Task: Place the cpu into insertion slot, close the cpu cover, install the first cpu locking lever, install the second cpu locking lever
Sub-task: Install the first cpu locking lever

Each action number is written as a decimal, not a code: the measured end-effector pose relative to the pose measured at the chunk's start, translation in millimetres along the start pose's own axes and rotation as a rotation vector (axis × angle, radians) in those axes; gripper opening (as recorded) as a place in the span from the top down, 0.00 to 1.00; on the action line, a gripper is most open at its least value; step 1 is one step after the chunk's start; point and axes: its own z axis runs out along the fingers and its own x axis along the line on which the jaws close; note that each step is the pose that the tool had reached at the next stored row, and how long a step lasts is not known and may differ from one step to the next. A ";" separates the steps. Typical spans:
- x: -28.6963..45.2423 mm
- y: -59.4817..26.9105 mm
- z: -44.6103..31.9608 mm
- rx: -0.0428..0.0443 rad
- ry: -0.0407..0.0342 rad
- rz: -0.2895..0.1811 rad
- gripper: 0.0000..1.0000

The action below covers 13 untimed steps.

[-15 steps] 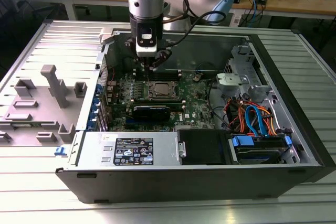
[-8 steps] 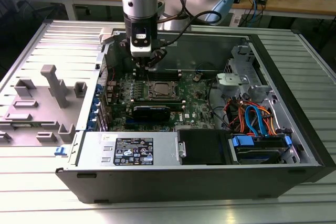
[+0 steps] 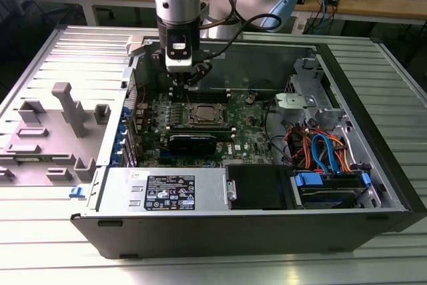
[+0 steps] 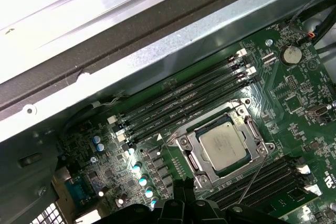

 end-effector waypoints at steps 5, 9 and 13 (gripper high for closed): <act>0.1 -0.1 0.0 0.0000 0.0000 0.000 0.89; 0.9 -0.5 0.1 -0.0034 0.0009 -0.028 0.89; 1.0 -0.5 0.5 -0.0068 0.0002 -0.109 0.89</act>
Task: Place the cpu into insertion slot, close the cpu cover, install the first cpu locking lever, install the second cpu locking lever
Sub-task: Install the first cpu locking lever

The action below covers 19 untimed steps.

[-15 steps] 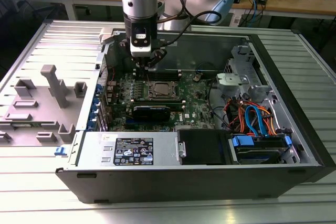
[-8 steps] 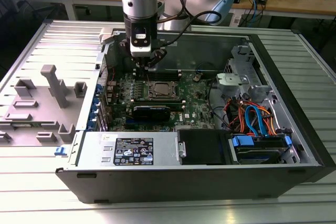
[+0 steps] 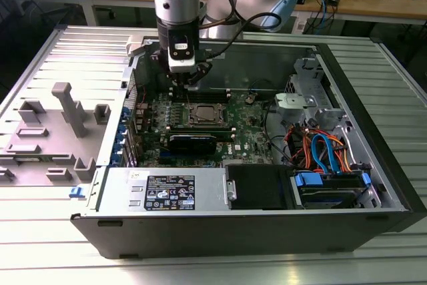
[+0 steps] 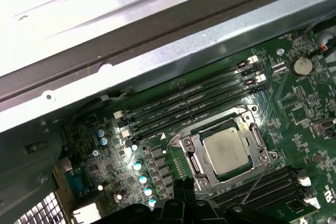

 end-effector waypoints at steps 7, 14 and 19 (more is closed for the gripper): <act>7.2 -2.8 0.2 -0.0060 0.0003 -0.087 0.89; 13.9 -2.4 0.0 -0.0085 0.0000 -0.149 0.89; 16.3 3.7 0.8 -0.0135 -0.0012 -0.295 0.89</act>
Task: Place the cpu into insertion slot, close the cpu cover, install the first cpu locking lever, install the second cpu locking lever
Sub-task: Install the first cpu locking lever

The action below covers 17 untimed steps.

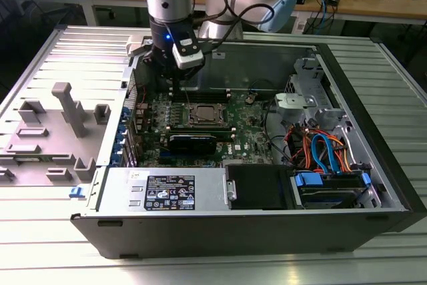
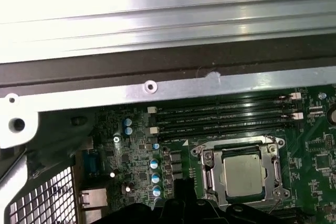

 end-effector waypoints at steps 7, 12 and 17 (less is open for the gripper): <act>0.4 5.5 0.2 -0.0021 -0.0002 -0.066 0.89; 0.9 12.4 0.3 -0.0033 -0.0001 -0.102 0.89; -0.6 15.0 0.4 -0.0037 -0.0001 -0.114 0.89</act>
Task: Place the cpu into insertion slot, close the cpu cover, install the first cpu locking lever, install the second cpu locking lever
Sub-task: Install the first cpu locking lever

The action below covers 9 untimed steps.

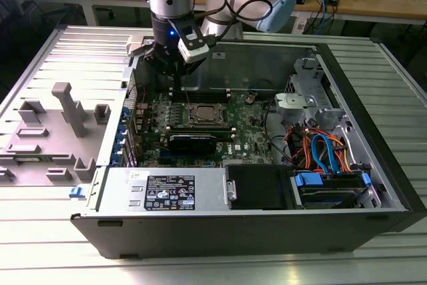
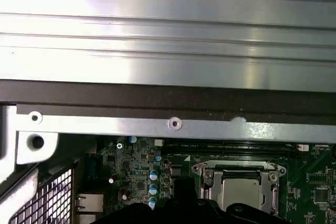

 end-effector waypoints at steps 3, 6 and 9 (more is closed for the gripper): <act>-4.5 1.0 0.1 0.0001 0.0001 0.000 0.89; -16.6 1.0 0.5 0.0000 0.0000 -0.001 0.89; -28.1 0.8 1.1 0.0000 0.0001 -0.001 0.89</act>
